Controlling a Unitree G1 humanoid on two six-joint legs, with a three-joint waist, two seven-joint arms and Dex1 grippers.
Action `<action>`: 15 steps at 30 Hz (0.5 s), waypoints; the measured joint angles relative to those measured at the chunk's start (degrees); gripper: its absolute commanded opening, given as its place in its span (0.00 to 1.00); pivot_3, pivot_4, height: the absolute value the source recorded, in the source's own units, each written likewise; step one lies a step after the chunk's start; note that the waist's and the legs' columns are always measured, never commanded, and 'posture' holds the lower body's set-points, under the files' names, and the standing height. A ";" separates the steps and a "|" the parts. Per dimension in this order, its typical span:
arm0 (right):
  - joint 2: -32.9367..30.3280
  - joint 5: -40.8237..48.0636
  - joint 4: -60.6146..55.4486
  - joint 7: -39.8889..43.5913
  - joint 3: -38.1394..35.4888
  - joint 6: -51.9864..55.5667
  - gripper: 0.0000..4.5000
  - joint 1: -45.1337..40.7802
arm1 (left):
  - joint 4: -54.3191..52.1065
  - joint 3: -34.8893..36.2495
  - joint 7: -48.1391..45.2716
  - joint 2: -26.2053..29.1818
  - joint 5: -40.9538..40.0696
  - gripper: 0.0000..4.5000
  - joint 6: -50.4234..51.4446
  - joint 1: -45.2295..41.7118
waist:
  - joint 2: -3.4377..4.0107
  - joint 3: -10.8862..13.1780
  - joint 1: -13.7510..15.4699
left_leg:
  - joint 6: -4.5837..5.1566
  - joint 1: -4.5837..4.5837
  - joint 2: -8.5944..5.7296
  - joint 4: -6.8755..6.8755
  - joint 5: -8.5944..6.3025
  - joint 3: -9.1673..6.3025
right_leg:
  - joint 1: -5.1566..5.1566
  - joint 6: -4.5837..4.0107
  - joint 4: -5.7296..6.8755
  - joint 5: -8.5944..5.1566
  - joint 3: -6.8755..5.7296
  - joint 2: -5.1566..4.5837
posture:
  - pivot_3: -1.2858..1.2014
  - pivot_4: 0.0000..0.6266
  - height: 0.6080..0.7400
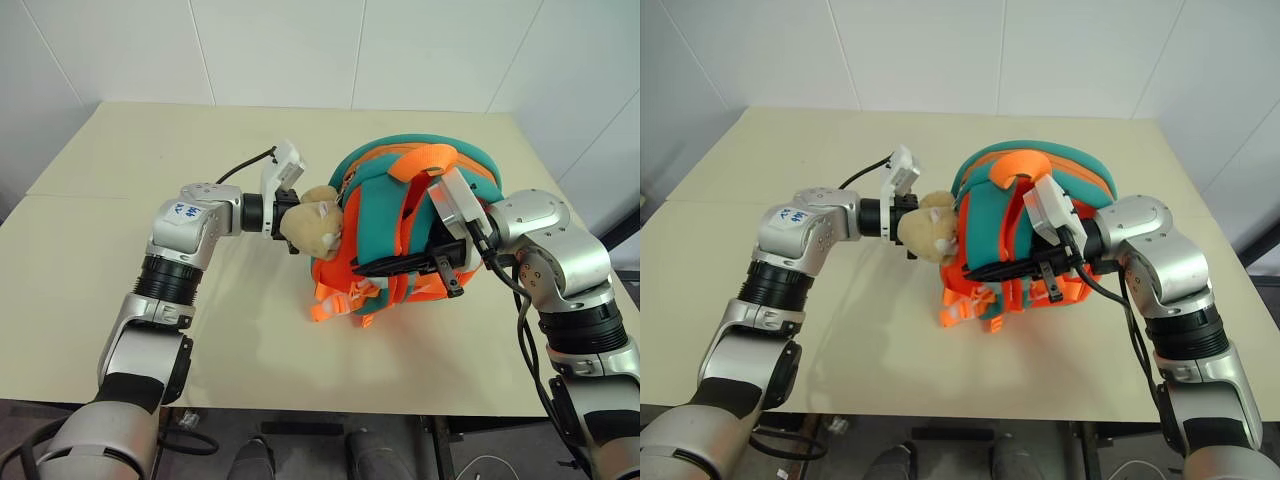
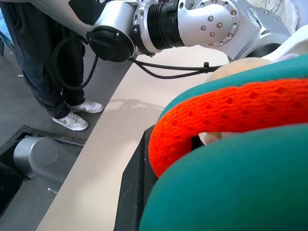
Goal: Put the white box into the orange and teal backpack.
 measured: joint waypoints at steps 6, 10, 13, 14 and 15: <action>0.22 -0.35 0.52 -0.03 0.06 -0.13 0.00 -0.73 | -9.26 1.98 -1.26 5.87 -3.36 0.12 6.63 0.67 | 0.07 0.04 -0.64 | -0.01 0.03 0.01 -0.09 0.00 0.00 | -0.01 -0.01 -0.01 -0.01 0.00 0.00 | 0.52 0.24 1.00; 0.41 -0.60 0.59 -0.03 0.10 -0.40 0.00 -0.91 | -17.02 3.42 -1.93 9.28 -6.86 0.40 10.94 3.18 | 0.11 0.07 -0.42 | -0.01 0.01 0.01 -0.03 0.01 -0.03 | 0.00 -0.01 0.01 -0.02 0.00 0.00 | 0.52 0.24 1.00; 0.47 -0.64 0.61 -0.01 0.10 -0.72 0.00 -0.91 | -19.72 4.13 -1.72 11.52 -8.13 0.61 13.21 4.94 | 0.12 0.07 -0.48 | -0.01 0.02 0.01 0.03 0.01 -0.04 | 0.01 -0.01 0.04 -0.02 0.00 0.00 | 0.52 0.24 1.00; 0.48 -0.65 0.62 -0.01 0.10 -0.80 0.00 -0.91 | -20.68 4.19 -1.70 12.16 -8.58 0.67 13.85 5.41 | 0.12 0.07 -0.49 | -0.01 0.02 0.01 0.03 0.01 -0.04 | 0.01 -0.01 0.05 -0.02 0.00 0.00 | 0.52 0.24 1.00; 0.48 -0.65 0.62 0.00 0.10 -0.84 0.00 -0.91 | -21.44 4.23 -1.70 12.58 -9.10 0.74 14.30 5.76 | 0.12 0.07 -0.47 | -0.01 0.02 0.01 0.04 0.00 -0.04 | 0.02 -0.01 0.04 -0.02 0.00 0.00 | 0.52 0.24 1.00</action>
